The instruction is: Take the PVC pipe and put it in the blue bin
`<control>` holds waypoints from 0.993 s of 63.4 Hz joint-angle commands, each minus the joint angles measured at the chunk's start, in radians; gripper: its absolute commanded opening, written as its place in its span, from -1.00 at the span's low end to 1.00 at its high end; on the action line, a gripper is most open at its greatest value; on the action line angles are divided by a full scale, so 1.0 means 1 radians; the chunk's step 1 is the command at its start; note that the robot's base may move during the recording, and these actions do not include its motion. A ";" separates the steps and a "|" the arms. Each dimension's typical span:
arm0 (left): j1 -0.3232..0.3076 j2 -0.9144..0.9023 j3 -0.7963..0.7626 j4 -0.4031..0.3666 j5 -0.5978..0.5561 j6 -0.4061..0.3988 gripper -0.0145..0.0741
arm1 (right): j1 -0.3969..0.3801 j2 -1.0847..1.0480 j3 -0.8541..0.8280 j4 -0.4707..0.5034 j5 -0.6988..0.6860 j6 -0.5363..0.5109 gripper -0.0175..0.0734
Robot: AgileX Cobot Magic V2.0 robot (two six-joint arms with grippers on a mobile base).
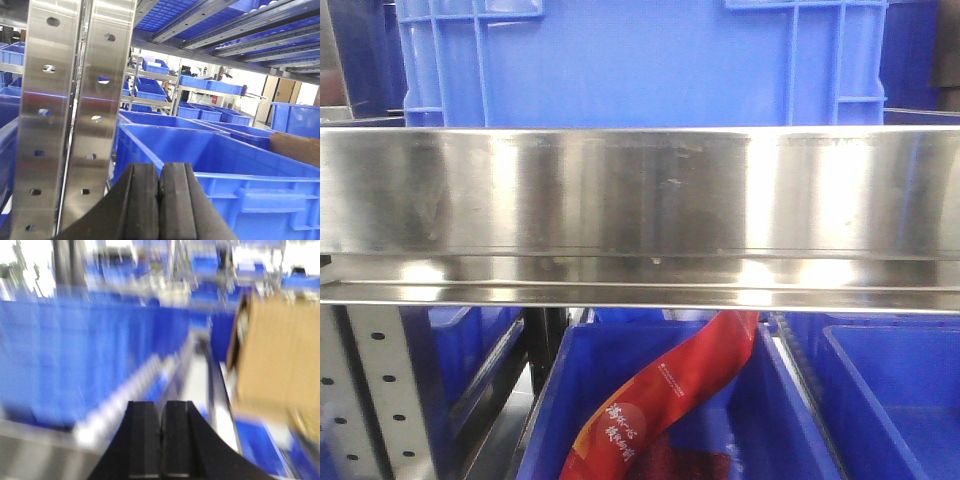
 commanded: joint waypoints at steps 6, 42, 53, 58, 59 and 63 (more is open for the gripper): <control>0.004 -0.005 0.000 -0.004 -0.013 -0.003 -0.92 | -0.008 -0.005 0.078 -0.036 -0.047 0.002 -0.95; 0.004 -0.005 0.000 -0.004 -0.013 -0.003 -0.92 | -0.144 -0.005 0.309 0.220 -0.448 -0.133 -0.95; 0.004 -0.005 0.000 -0.004 -0.013 -0.003 -0.92 | -0.265 -0.005 0.309 0.220 -0.437 -0.133 -0.95; 0.004 -0.005 0.000 -0.004 -0.013 -0.003 -0.92 | -0.292 -0.005 0.309 0.220 -0.437 -0.133 -0.95; 0.004 -0.005 0.000 -0.004 -0.013 -0.003 -0.92 | -0.294 -0.005 0.309 0.220 -0.430 -0.133 -0.95; 0.004 -0.005 0.000 -0.004 -0.013 -0.003 -0.92 | -0.294 -0.005 0.309 0.220 -0.411 -0.133 -0.95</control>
